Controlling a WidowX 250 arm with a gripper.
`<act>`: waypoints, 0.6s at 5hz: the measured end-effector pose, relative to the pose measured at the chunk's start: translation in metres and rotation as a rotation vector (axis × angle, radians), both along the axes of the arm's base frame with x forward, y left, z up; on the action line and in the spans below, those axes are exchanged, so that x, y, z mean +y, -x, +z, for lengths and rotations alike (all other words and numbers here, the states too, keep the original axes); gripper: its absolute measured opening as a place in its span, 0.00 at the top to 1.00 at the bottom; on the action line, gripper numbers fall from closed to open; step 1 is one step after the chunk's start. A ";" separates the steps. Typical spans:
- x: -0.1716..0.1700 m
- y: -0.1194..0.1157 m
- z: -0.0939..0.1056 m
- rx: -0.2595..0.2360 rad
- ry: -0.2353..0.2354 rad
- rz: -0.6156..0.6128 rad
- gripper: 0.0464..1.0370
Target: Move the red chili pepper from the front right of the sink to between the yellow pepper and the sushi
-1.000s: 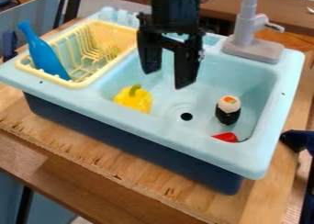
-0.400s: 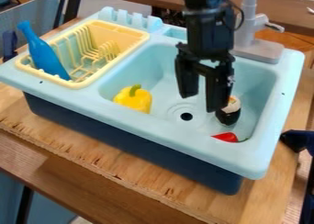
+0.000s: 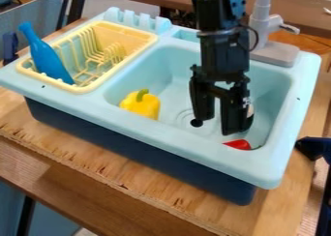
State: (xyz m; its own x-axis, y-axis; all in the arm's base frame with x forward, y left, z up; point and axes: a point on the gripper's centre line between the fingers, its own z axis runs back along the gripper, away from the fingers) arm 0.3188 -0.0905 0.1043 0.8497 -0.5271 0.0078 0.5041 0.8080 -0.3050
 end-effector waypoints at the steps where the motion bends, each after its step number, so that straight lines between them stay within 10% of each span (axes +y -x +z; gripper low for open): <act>1: -0.007 0.009 -0.007 0.023 0.008 -0.032 0.04; 3: -0.020 0.017 -0.023 0.049 -0.002 -0.072 0.04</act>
